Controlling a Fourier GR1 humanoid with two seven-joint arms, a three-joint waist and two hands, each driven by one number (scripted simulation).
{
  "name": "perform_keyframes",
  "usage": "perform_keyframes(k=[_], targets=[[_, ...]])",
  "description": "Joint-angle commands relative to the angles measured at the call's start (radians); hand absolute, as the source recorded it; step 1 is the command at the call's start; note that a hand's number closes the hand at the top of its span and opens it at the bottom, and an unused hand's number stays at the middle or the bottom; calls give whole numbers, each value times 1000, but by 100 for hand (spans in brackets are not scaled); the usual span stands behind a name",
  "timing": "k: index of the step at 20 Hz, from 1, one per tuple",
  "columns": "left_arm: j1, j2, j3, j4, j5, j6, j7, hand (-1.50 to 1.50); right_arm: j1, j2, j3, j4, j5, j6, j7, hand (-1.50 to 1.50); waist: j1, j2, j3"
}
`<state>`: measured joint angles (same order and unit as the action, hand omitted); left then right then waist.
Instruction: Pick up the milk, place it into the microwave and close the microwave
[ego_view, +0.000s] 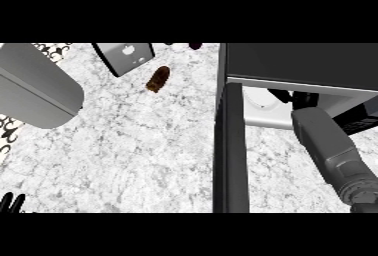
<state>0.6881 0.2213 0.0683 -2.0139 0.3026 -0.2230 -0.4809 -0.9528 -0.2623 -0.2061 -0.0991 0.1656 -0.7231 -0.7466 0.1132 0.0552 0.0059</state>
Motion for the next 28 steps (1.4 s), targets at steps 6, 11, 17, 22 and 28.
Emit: perform_keyframes(k=[6, 11, 17, 22, 28], targets=[[-34, -11, -13, 45, -21, 8, 13, -150, -21, 4, 54, 36, 64, -37, 13, -150, 18, 2, -1], [-46, -7, -13, 71, -24, -4, 4, -150, -19, 31, 39, 11, 56, -106, -3, -150, 27, 3, 0], [-102, 14, 18, 82, -13, 0, 22, -150, -33, 65, 48, 15, 69, -97, 7, -150, 19, 1, 0], [-133, 12, 9, 69, -29, 19, 48, -150, -52, 102, 63, 31, 88, -94, 29, -150, 15, 0, 0], [-97, -12, -7, 122, -46, -6, -10, -150, -42, 87, 56, 18, 85, -70, 11, -150, 4, -10, -2]])
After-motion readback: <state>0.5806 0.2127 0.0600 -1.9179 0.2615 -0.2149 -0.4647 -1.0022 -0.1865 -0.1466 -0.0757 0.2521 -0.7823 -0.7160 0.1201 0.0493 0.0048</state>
